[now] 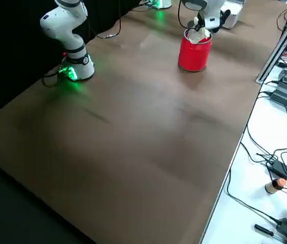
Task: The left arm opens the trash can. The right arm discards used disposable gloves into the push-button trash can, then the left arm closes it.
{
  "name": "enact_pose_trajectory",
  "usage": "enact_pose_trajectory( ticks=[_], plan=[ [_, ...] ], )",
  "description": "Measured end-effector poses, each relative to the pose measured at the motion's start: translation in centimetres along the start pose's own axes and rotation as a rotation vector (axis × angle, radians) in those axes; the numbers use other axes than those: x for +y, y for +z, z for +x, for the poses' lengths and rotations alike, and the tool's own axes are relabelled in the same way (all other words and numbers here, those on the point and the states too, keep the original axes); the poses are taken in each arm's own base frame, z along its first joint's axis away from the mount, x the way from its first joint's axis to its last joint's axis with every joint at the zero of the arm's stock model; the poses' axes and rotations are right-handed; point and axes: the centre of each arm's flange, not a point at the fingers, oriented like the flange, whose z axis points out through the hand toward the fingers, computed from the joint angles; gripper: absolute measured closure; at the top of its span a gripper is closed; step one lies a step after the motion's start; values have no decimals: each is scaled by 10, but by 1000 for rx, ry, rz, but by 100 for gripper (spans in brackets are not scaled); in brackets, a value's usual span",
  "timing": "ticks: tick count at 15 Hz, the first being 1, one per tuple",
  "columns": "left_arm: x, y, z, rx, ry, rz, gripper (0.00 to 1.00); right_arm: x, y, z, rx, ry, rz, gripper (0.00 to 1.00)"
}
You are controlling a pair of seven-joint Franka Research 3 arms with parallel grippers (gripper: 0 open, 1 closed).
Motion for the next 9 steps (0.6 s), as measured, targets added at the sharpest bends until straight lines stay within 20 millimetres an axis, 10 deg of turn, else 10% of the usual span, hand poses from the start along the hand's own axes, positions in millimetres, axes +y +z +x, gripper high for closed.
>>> enact_pose_trajectory(
  ticks=[9],
  plan=[
    [0,1,0,-2,0,0,0,10,16,8,-57,45,48,98]
  ],
)
